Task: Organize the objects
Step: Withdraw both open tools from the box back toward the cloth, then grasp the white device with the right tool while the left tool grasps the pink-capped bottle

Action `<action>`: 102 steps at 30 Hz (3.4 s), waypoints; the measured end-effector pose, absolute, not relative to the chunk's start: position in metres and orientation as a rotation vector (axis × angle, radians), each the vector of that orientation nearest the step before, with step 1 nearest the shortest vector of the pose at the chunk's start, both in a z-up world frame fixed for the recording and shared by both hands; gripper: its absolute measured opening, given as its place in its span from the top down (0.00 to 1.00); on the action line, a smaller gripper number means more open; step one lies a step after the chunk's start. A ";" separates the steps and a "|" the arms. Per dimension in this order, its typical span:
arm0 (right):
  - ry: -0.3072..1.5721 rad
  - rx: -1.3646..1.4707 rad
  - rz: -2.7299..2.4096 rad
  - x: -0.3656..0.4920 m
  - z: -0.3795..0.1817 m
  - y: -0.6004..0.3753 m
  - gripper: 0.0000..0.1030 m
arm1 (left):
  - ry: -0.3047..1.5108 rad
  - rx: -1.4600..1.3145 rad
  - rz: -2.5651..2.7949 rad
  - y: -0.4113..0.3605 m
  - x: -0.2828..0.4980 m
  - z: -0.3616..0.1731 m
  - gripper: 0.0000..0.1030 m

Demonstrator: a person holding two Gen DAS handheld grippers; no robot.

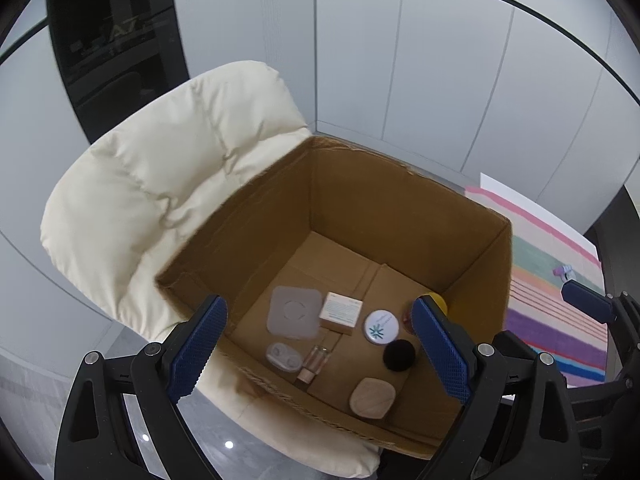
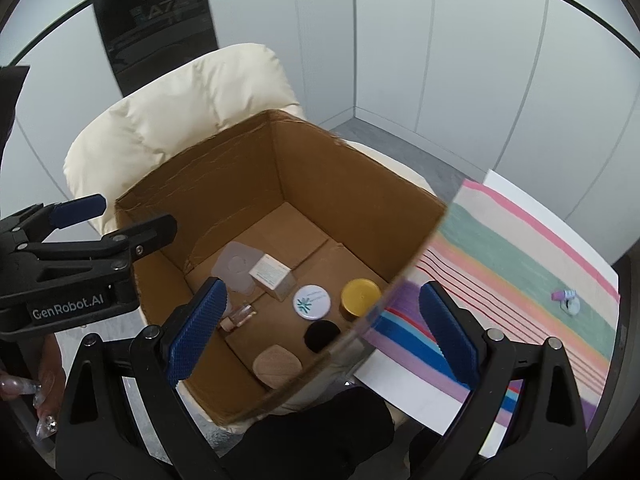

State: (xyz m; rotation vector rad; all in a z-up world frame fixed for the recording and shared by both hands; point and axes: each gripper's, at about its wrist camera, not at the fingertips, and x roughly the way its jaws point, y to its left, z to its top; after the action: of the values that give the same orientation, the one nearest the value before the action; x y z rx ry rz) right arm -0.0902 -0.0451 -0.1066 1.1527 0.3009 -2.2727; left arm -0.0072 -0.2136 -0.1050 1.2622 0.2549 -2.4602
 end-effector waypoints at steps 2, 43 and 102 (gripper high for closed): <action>0.293 1.165 -2.288 -0.093 -0.107 -0.035 0.04 | 0.243 1.272 -2.476 -0.205 -0.012 -0.105 0.08; -0.119 1.507 -2.726 -0.166 -0.173 0.323 0.04 | -0.130 1.654 -2.785 0.107 -0.172 -0.178 0.08; -0.305 1.561 -2.816 -0.304 -0.321 0.416 0.42 | 0.103 1.745 -2.627 0.263 -0.352 -0.354 0.43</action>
State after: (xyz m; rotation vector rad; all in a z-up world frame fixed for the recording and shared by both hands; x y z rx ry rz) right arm -0.3043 0.4164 -0.3214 1.5615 -0.3047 -2.8155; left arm -0.3518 0.2627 -0.3542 1.7448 0.1034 -2.6266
